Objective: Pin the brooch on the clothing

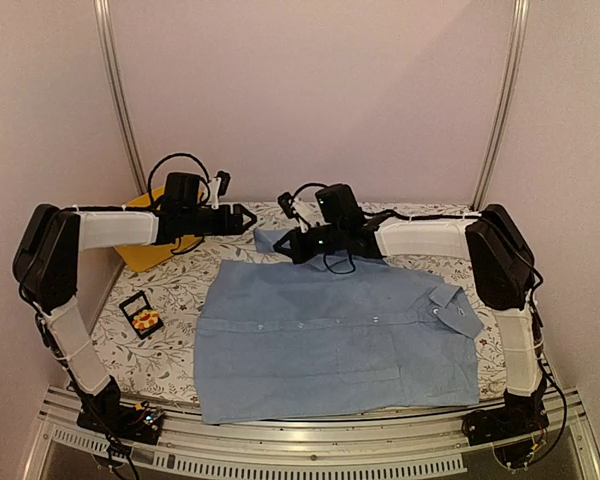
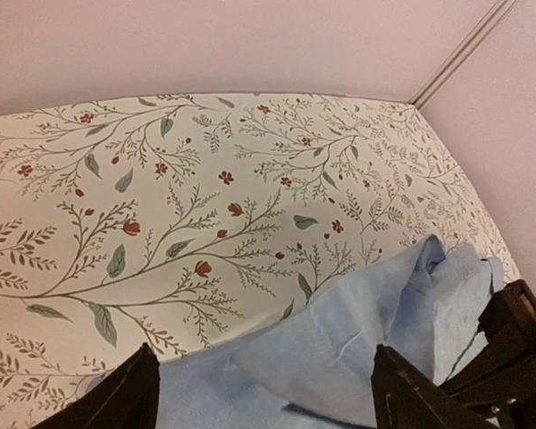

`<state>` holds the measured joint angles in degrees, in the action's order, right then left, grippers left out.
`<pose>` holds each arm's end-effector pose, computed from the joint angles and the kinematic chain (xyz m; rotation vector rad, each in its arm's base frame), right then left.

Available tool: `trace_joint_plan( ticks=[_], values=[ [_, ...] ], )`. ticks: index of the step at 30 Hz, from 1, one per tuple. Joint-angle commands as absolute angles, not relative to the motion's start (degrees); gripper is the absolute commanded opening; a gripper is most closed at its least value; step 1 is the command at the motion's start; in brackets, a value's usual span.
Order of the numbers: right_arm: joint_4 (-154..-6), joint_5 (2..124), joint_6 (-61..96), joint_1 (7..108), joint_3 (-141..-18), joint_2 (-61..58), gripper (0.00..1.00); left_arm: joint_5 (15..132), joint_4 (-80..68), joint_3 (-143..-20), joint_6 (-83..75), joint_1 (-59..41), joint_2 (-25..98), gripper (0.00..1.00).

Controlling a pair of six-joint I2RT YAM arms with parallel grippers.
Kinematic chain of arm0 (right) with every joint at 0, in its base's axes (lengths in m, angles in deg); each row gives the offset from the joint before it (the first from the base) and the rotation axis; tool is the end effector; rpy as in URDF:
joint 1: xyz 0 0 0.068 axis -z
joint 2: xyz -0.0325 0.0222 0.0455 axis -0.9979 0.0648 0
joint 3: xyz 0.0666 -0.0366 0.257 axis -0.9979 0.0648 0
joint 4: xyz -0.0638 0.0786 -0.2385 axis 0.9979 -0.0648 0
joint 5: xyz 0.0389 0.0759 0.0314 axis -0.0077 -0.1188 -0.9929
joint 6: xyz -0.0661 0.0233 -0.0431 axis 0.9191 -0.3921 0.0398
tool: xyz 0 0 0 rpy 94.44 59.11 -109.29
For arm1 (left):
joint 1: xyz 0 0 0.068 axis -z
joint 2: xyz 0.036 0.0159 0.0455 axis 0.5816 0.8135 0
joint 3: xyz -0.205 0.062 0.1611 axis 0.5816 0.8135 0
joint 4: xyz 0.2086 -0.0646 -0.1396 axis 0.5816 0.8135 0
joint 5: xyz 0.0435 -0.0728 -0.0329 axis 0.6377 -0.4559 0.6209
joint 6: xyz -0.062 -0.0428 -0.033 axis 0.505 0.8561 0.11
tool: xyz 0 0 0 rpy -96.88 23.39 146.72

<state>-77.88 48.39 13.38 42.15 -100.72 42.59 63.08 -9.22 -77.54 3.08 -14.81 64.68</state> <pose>0.3671 0.3935 0.1988 -0.8540 1.9685 0.9777 0.3989 -0.1760 0.2059 0.2542 2.1302 -0.7492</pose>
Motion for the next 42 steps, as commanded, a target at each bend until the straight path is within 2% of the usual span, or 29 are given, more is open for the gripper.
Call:
trace_joint_plan(
  ticks=[1,8,13,17,20,25,29,31,32,33,35,39,42],
  values=[
    [-81.07,52.91,27.16,39.32,-94.39,41.05,0.00,63.44,-8.19,-73.96,5.88,-13.90,61.50,0.81],
    [-82.45,52.06,33.03,34.95,-90.34,43.21,0.00,65.84,1.59,-75.63,3.30,-13.34,66.30,0.81],
    [-83.33,52.93,34.44,34.70,-88.81,43.24,0.00,62.41,3.34,-77.04,-4.39,-10.08,70.28,0.81],
    [-83.40,52.95,34.50,34.65,-88.71,43.58,0.00,54.87,2.45,-76.42,-11.66,-7.88,70.83,0.82],
    [-82.97,52.42,33.92,34.70,-88.72,44.58,0.00,54.13,2.38,-76.30,-14.12,-7.64,71.78,0.78],
    [-82.14,52.01,32.85,34.69,-88.83,44.58,0.00,52.56,5.90,-77.54,-18.28,-7.44,74.03,0.61],
    [-82.00,52.09,33.10,34.86,-88.78,43.38,0.00,55.53,7.42,-78.87,-20.28,-7.06,75.71,0.40],
    [-81.95,51.77,33.17,34.92,-88.87,42.44,0.00,56.16,7.48,-79.66,-20.99,-6.87,76.04,0.22],
    [-81.90,51.76,33.23,35.08,-88.94,41.94,0.04,56.29,7.42,-80.07,-21.37,-6.85,76.08,0.04],
    [-81.92,51.80,33.24,35.25,-89.04,41.25,0.11,56.87,7.47,-80.46,-21.54,-6.83,76.03,0.00],
    [-82.09,51.80,32.77,36.36,-89.16,39.18,0.26,59.86,7.22,-81.46,-21.21,-6.67,75.26,0.00],
    [-82.05,48.42,27.93,42.37,-86.41,31.16,0.42,69.47,5.98,-84.61,-22.10,-5.68,72.20,0.00],
    [-84.31,53.16,21.68,50.24,-83.23,23.27,0.53,76.22,5.66,-87.84,-25.52,-4.22,70.47,0.00]
  ],
)
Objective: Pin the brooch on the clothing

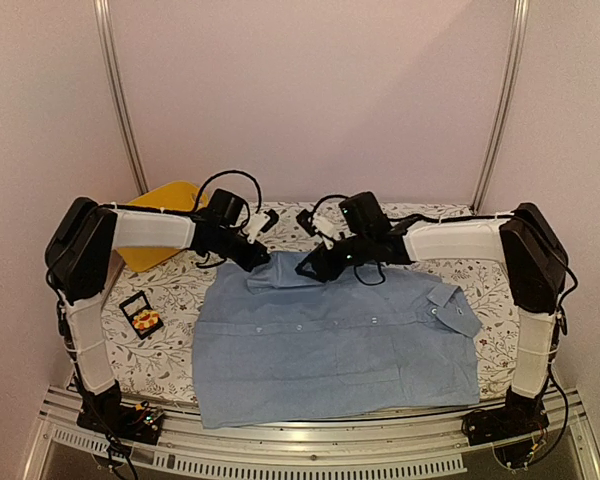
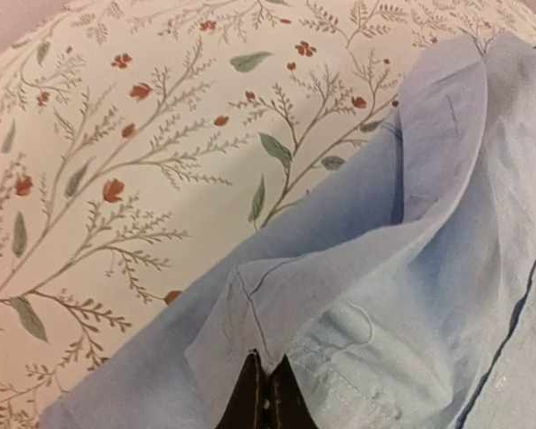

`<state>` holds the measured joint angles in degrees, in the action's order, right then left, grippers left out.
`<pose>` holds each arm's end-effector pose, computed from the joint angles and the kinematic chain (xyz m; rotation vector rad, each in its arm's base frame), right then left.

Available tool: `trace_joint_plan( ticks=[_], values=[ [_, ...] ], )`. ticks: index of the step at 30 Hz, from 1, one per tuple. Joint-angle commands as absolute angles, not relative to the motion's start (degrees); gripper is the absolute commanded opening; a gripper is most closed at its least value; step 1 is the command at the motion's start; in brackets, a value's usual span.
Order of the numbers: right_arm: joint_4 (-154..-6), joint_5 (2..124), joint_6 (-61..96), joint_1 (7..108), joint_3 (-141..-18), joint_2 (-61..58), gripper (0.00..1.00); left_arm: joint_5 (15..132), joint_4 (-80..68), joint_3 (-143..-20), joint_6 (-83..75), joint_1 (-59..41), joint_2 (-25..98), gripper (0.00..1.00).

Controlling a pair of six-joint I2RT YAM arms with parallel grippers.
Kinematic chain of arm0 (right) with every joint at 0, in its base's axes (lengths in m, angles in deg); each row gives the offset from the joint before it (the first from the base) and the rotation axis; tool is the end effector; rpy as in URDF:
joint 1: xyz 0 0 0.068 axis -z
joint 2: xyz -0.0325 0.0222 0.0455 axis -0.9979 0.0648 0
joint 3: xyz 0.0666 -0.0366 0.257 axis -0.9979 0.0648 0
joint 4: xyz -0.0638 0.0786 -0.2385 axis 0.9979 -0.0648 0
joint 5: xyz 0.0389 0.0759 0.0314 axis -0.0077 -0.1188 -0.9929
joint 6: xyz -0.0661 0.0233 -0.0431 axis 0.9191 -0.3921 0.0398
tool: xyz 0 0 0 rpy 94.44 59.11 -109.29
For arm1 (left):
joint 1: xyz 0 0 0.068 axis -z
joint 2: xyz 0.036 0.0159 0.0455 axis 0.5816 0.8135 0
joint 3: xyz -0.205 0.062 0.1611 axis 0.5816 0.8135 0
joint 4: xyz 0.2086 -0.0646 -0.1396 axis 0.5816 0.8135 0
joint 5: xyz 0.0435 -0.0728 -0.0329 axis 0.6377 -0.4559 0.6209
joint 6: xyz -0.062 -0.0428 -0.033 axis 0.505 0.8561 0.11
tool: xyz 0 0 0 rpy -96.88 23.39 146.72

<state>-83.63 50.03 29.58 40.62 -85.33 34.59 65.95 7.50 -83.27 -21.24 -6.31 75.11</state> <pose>0.3174 0.3604 0.1598 -1.1753 2.0130 0.7700 0.3729 -0.2316 0.1312 0.8712 2.3255 -0.5175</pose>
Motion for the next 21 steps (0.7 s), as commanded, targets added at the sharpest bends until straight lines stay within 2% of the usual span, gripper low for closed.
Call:
trace_joint_plan(
  ticks=[1,4,9,16,21],
  values=[
    [-87.41,56.23,20.16,53.40,-83.18,21.80,0.54,78.56,5.75,-89.20,-26.80,-3.54,70.05,0.00],
    [-97.25,64.31,16.03,62.37,-82.37,20.75,0.53,85.22,6.04,-94.73,-31.52,-0.86,69.13,0.00],
    [-103.13,66.57,15.04,72.80,-76.73,20.79,0.53,91.33,4.85,-104.29,-38.07,3.32,68.13,0.00],
    [-103.69,69.31,18.99,74.24,-71.67,23.14,0.57,93.92,0.29,-112.18,-45.56,7.64,66.39,0.00],
    [-104.78,69.38,18.42,74.27,-68.05,23.46,0.61,97.12,-0.17,-111.93,-45.83,8.05,65.70,0.00]
  ],
)
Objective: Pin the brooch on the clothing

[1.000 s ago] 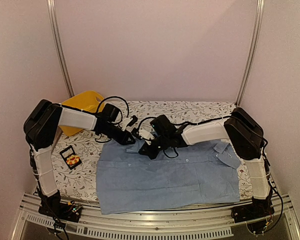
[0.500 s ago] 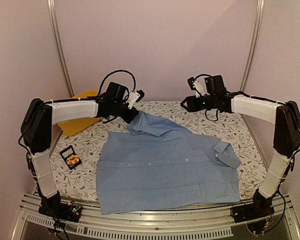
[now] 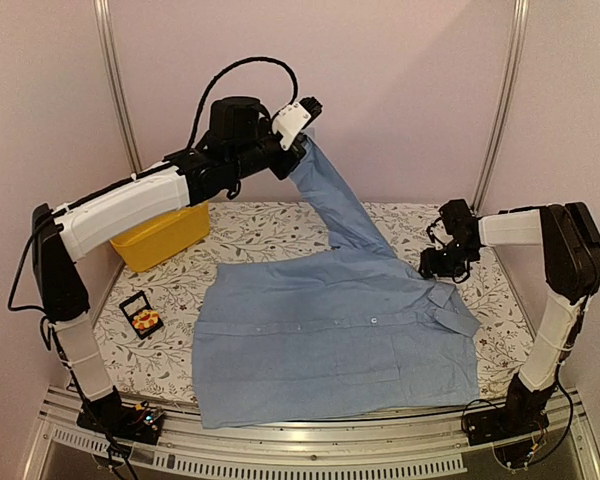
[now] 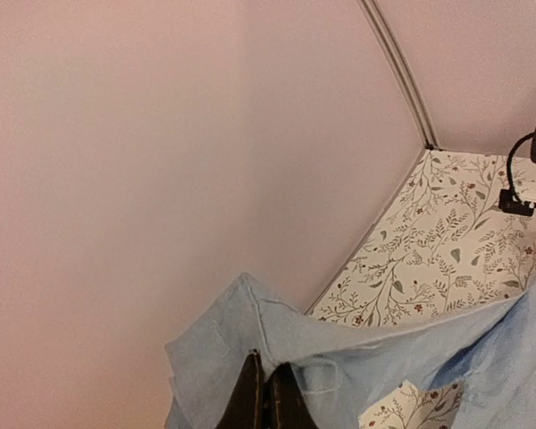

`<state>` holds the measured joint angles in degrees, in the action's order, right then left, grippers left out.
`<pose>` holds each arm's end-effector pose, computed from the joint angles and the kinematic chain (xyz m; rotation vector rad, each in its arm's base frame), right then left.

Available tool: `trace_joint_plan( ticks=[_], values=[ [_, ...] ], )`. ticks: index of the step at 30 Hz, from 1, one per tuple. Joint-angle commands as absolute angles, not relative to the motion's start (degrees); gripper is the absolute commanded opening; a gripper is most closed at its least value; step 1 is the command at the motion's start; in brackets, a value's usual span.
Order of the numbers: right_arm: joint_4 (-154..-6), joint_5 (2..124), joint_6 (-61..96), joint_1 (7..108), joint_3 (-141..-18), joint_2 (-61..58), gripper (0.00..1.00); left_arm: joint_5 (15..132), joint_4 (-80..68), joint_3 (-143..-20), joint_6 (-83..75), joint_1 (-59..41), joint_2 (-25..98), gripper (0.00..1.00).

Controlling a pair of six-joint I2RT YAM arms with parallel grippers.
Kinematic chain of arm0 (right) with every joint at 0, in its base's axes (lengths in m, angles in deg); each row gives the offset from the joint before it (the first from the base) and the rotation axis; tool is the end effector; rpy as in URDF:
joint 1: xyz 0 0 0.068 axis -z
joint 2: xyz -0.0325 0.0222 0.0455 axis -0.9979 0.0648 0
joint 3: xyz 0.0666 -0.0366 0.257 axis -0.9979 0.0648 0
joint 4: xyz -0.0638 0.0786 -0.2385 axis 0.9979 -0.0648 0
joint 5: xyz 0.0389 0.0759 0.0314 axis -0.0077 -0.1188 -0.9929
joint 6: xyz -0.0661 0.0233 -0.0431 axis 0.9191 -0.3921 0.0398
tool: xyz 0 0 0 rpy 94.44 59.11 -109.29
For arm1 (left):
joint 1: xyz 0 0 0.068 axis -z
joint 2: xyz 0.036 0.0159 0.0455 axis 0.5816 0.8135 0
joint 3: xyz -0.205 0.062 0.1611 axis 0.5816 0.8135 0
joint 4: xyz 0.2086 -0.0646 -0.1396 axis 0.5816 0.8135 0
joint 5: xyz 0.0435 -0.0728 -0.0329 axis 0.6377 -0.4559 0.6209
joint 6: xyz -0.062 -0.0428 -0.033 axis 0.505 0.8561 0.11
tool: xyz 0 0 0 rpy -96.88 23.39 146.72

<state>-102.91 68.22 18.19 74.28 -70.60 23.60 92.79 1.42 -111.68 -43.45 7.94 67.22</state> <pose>0.3761 0.0827 0.1242 -0.1487 2.6697 0.1546 0.3563 -0.3197 0.3869 0.8911 1.4688 -0.0333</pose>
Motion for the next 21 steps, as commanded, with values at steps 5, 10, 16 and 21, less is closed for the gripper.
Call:
trace_joint_plan(
  ticks=[5,10,16,21],
  values=[
    [-106.36,70.10,18.09,74.21,-65.02,19.40,0.61,102.41,-3.81,-113.23,-47.76,8.05,64.59,0.00],
    [-108.73,75.24,16.70,74.27,-64.73,16.44,0.61,101.19,-11.52,-113.85,-51.94,7.91,64.73,0.00],
    [-110.40,75.70,17.82,74.20,-69.50,11.73,0.61,100.56,-16.49,-116.50,-53.06,7.79,68.99,0.00],
    [-102.66,61.57,27.26,72.23,-67.51,3.44,0.69,97.46,-19.18,-123.43,-53.13,7.80,70.80,0.00]
  ],
)
